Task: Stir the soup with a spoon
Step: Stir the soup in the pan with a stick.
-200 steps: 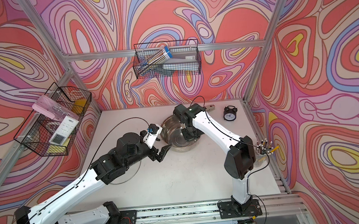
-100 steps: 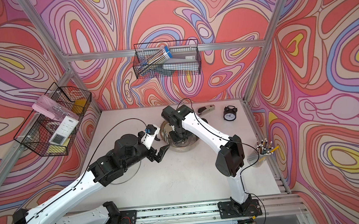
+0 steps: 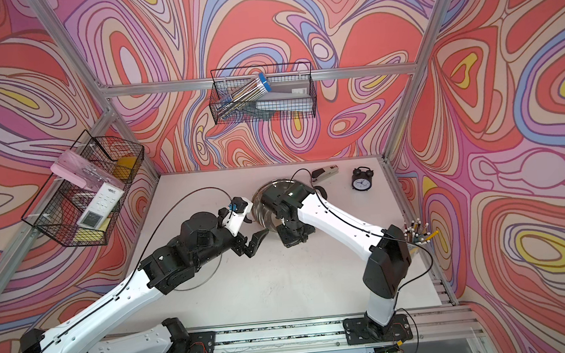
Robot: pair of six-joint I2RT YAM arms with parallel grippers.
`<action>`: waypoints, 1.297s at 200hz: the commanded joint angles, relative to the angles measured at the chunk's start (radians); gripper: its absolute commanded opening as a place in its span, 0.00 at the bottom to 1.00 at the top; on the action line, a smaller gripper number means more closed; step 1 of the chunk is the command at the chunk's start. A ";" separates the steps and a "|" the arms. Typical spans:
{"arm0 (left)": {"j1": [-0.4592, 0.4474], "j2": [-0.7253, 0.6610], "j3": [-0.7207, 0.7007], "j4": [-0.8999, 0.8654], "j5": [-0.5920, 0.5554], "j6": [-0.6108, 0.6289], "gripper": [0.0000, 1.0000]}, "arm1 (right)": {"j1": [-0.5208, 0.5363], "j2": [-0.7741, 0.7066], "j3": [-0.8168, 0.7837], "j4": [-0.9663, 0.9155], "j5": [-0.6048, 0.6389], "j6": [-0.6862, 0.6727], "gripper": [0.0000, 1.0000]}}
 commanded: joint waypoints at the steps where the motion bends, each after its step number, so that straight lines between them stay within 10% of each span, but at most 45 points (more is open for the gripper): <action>1: -0.008 -0.021 -0.016 0.022 0.013 -0.011 0.99 | -0.033 -0.041 -0.036 -0.003 0.074 0.029 0.00; 139: -0.011 -0.167 -0.049 -0.071 -0.081 -0.050 0.99 | -0.178 0.259 0.347 0.019 -0.087 -0.101 0.00; 259: -0.011 -0.164 -0.028 -0.055 -0.083 -0.054 0.99 | -0.115 0.017 0.301 0.067 -0.007 -0.012 0.00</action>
